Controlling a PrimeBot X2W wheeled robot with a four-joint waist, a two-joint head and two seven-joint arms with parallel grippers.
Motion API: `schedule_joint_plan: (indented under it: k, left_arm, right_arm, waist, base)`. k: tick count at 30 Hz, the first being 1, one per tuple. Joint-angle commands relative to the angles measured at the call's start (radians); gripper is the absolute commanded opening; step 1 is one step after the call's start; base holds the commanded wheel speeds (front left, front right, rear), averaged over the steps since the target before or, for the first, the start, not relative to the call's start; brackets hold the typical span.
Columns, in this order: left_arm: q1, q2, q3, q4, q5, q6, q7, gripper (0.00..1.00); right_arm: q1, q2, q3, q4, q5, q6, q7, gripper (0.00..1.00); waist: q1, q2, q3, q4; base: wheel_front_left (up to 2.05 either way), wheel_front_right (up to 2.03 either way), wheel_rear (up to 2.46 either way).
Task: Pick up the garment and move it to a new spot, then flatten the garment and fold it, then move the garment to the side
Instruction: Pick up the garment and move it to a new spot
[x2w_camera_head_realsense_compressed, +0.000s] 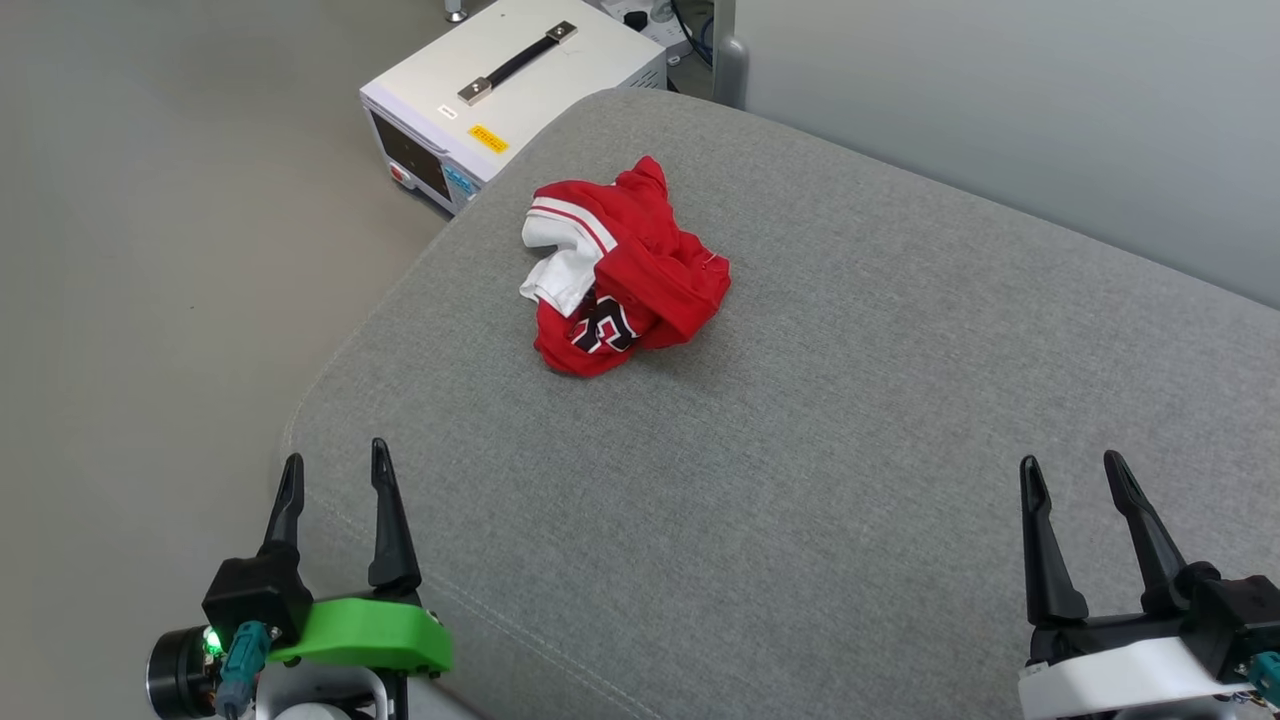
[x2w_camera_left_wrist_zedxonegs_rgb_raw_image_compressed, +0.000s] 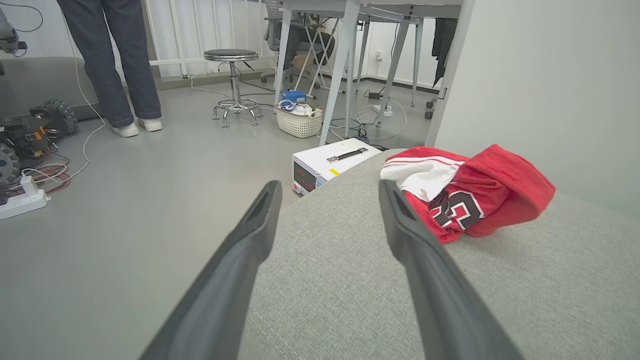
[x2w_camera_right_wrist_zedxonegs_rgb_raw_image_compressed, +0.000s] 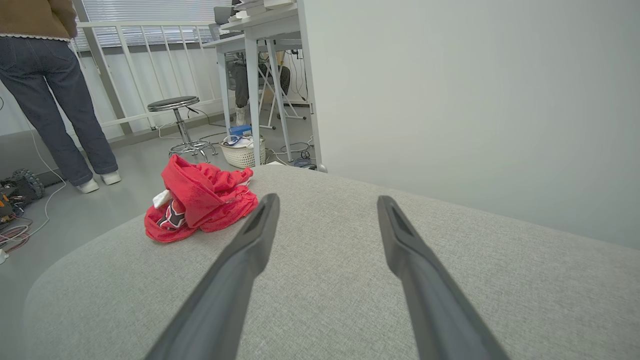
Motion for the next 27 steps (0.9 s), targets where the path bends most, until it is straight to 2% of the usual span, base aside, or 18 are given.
schedule_joint_plan:
  k: [1,7,12,17,23,27]
  left_arm:
    - [-0.002,-0.004,0.005,0.002,-0.008,0.003,-0.006,1.00]
    - [-0.032,-0.004,0.019,0.010,-0.002,-0.019,-0.006,1.00]
    - [-0.144,0.002,0.081,0.015,0.035,-0.089,-0.006,1.00]
    - [-0.314,0.026,0.163,0.043,0.024,-0.165,-0.006,1.00]
    - [-0.551,0.097,0.211,0.146,-0.014,-0.223,-0.006,1.00]
    - [-0.690,0.166,0.159,0.274,-0.081,-0.236,0.004,1.00]
  right_arm:
    - [-0.013,-0.002,0.003,-0.003,-0.010,-0.001,-0.005,1.00]
    - [-0.016,-0.002,0.009,-0.006,-0.013,-0.001,-0.005,1.00]
    - [-0.044,-0.002,0.026,-0.015,-0.040,-0.001,-0.005,1.00]
    - [-0.077,-0.002,0.032,-0.035,-0.067,-0.001,-0.005,1.00]
    - [-0.120,-0.007,0.041,-0.065,-0.095,-0.001,-0.005,1.00]
    - [-0.158,-0.014,0.047,-0.083,-0.098,-0.001,-0.005,1.00]
  waist:
    - [0.0000,0.0000,-0.001,0.001]
    - [0.0000,0.0000,0.009,-0.015]
    - [0.0000,0.0000,0.048,-0.073]
    - [0.0000,0.0000,0.120,-0.149]
    - [0.0000,0.0000,0.218,-0.226]
    - [0.0000,0.0000,0.273,-0.263]
  base:
    - [0.00,0.00,0.00]
    - [0.00,0.00,0.00]
    - [0.00,0.00,0.00]
    - [0.00,0.00,0.00]
    - [0.00,0.00,0.00]
    - [0.00,0.00,0.00]
